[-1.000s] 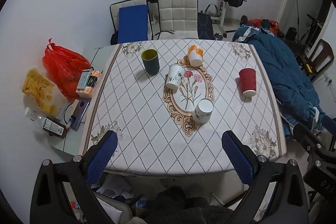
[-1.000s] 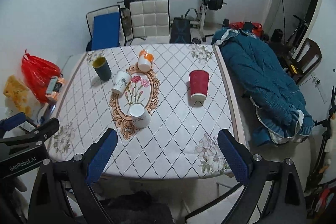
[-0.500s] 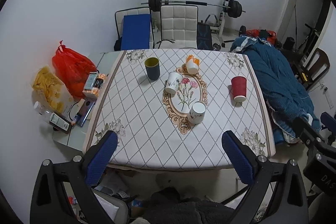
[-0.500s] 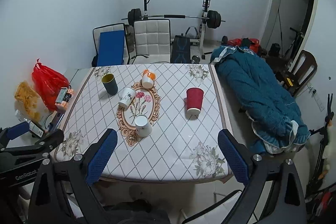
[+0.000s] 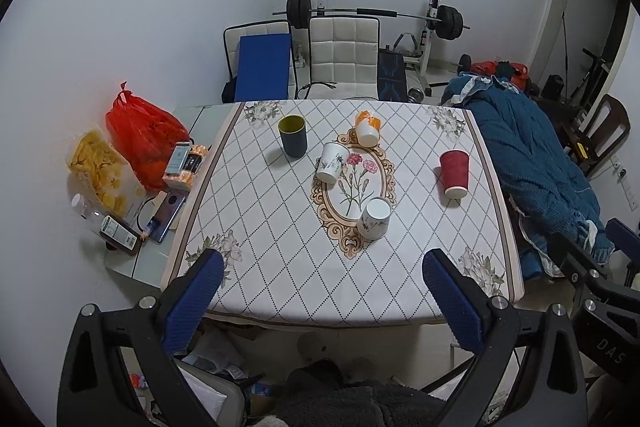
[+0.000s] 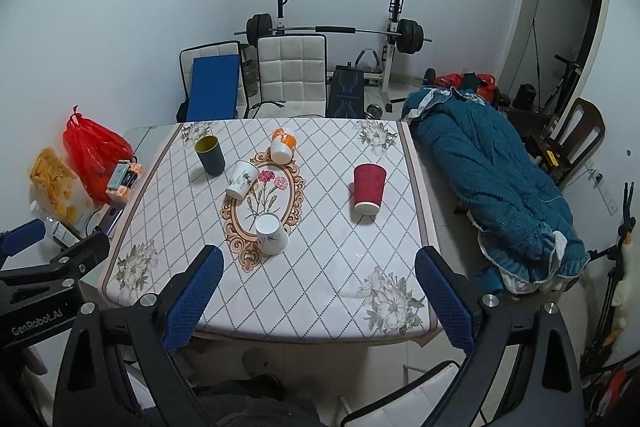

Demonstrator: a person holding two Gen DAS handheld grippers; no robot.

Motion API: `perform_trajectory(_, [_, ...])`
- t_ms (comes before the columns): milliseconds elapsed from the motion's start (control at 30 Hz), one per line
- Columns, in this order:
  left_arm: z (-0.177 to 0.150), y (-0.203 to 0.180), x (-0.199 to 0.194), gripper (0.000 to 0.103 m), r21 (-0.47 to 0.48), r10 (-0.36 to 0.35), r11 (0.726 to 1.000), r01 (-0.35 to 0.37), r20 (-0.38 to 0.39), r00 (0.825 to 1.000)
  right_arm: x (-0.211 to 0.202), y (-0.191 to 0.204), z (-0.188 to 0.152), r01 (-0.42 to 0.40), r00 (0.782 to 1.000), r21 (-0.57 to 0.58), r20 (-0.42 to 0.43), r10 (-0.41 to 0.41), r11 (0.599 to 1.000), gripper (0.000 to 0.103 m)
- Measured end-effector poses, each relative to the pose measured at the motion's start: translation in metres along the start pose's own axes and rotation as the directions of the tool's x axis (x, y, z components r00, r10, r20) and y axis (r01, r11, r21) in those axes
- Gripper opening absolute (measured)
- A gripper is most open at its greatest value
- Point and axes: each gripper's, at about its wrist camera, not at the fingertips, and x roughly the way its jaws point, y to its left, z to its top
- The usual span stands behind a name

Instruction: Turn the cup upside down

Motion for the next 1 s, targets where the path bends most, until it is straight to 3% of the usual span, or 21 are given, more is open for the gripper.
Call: perform_trajectory(1000, [-0.0054, -0.0018, -0.0036, 0.102, -0.008, 0.015, 1.000, -0.015, 0.002, 1.000, -0.0019, -0.0095, -0.0051, -0.025, 1.000, -0.029, -0.003, 0.025, 0.999, 0.099])
